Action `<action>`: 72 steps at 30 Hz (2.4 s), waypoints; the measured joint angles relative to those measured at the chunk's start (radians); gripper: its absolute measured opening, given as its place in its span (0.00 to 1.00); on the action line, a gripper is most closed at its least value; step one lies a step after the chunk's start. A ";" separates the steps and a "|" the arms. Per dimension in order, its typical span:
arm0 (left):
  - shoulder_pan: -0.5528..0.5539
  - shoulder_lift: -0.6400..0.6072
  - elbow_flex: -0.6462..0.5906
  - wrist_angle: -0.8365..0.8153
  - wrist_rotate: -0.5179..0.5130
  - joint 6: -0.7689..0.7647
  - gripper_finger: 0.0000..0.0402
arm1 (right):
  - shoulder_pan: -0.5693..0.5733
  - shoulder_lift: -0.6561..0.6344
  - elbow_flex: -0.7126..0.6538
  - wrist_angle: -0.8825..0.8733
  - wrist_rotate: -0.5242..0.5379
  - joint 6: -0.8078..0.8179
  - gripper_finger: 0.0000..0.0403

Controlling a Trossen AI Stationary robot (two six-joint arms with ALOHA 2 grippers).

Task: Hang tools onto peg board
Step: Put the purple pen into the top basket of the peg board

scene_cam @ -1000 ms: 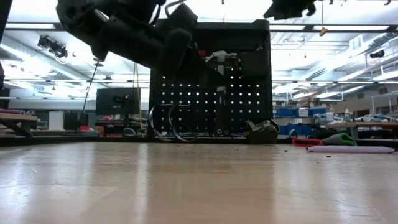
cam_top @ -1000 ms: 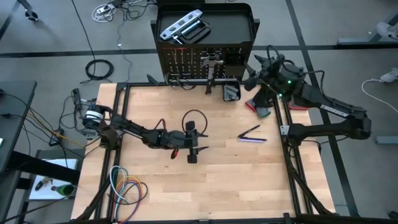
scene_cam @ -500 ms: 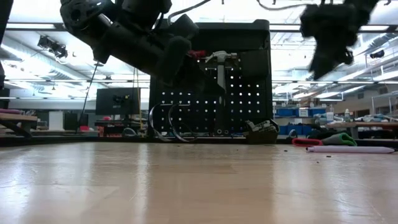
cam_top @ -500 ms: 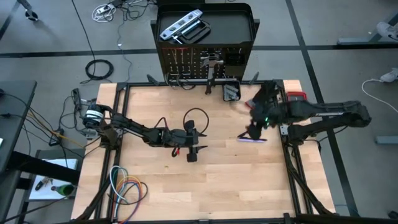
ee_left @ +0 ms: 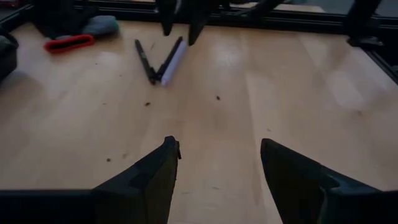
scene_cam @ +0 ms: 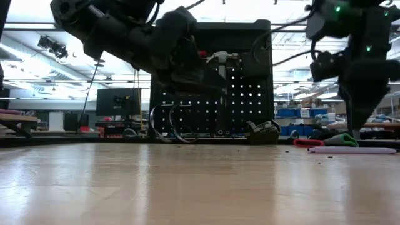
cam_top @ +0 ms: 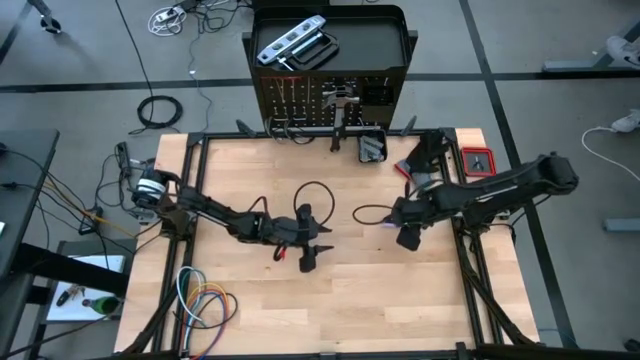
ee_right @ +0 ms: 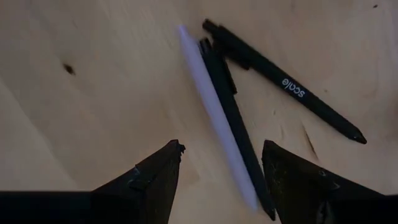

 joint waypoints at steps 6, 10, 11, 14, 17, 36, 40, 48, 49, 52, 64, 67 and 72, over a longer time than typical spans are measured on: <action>-0.032 0.000 0.000 0.001 -0.018 0.000 0.57 | -0.022 0.123 0.000 0.049 0.060 -0.100 0.57; -0.038 0.000 0.000 0.025 -0.019 0.002 0.57 | -0.099 0.212 0.000 0.134 0.011 -0.189 0.57; -0.038 0.000 0.000 0.033 -0.019 0.002 0.57 | -0.125 0.237 0.001 0.162 -0.030 -0.201 0.57; -0.037 0.000 0.000 0.067 -0.020 0.002 0.57 | -0.178 0.300 0.006 0.217 -0.122 -0.250 0.57; -0.037 0.000 0.000 0.088 -0.020 0.019 0.57 | -0.197 0.350 0.042 0.225 -0.118 -0.290 0.56; -0.037 0.000 0.000 0.085 -0.054 0.081 0.57 | -0.231 0.385 0.202 0.342 -0.005 -0.424 0.10; -0.037 0.000 0.000 0.068 -0.054 0.052 0.57 | -0.231 0.359 0.276 0.322 0.010 -0.444 0.10; -0.035 0.009 -0.033 0.219 -0.071 -0.002 0.57 | -0.178 0.217 0.389 0.585 0.010 -0.438 0.10; -0.035 0.008 -0.052 0.267 -0.080 0.001 0.57 | -0.163 0.194 0.381 0.653 0.010 -0.431 0.10; -0.035 0.009 -0.114 0.416 -0.137 0.021 0.57 | -0.098 0.150 0.340 0.872 0.018 -0.428 0.10; -0.021 0.008 -0.004 0.508 -0.106 0.121 0.57 | 0.094 0.194 0.273 1.376 0.134 -0.592 0.10; -0.018 0.008 0.061 0.498 -0.109 0.187 0.57 | 0.111 0.197 0.273 1.384 0.148 -0.611 0.10; -0.001 0.008 0.154 0.382 -0.115 0.269 0.47 | 0.166 0.185 0.273 1.424 0.247 -0.669 0.10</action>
